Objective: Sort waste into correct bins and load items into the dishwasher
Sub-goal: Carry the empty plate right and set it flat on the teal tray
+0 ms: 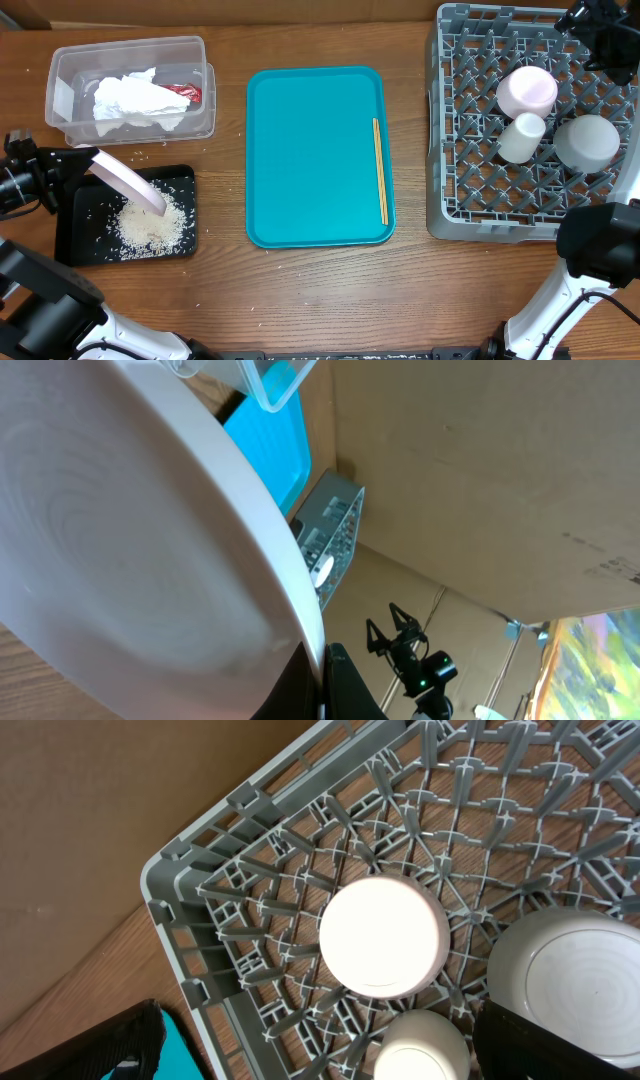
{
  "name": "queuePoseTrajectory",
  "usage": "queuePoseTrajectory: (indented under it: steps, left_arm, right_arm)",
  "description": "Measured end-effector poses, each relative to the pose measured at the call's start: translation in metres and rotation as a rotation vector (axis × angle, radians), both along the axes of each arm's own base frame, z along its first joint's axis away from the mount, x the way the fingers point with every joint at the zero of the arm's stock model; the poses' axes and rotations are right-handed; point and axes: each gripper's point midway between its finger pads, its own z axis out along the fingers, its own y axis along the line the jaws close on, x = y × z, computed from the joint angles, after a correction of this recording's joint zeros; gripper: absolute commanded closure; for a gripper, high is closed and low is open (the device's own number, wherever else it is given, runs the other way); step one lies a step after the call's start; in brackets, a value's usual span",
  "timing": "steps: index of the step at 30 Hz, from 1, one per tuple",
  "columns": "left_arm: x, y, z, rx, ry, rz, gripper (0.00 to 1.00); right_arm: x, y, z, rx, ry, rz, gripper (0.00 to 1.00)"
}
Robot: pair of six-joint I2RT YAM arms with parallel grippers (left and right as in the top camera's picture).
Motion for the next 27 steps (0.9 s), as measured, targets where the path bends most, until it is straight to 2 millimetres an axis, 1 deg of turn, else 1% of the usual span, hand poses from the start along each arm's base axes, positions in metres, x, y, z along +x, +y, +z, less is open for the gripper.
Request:
queuePoseTrajectory:
  steps: [3,11,14,17,20,21,23,25,27]
  left_arm:
    - [0.001,-0.005,0.000,0.002,0.003,-0.014,0.96]
    - [0.009,-0.031,0.003,0.016,-0.010,-0.092,0.96]
    - [0.013,-0.072,0.014,0.057,-0.041,-0.205,0.96]
    - [0.015,-0.132,0.029,0.094,-0.094,-0.372,0.96]
    - [0.015,-0.190,0.037,0.139,-0.173,-0.542,0.96]
    - [0.016,-0.211,0.036,0.160,-0.200,-0.603,0.96]
    - [0.021,-0.242,0.029,0.222,-0.231,-0.688,0.96]
    - [0.032,-0.269,0.016,0.329,-0.234,-0.737,0.96]
    - [0.040,-0.297,-0.001,0.467,-0.186,-0.752,0.96]
  right_arm:
    - [0.000,0.000,0.000,0.000,0.000,-0.001,0.00]
    - [0.000,0.000,0.000,0.000,0.000,0.000,0.00]
    - [0.000,0.000,0.000,0.001,0.000,-0.001,0.00]
    - [0.000,0.000,0.000,0.000,0.000,0.000,0.00]
    - [0.000,0.000,0.000,0.000,0.000,-0.001,0.00]
    - [0.000,0.000,0.000,0.000,0.000,-0.001,0.00]
    - [0.000,0.000,0.000,0.000,0.000,0.000,0.00]
    - [0.000,0.000,0.000,0.000,0.000,-0.001,0.00]
    - [0.000,0.000,0.000,0.000,0.000,-0.001,0.00]
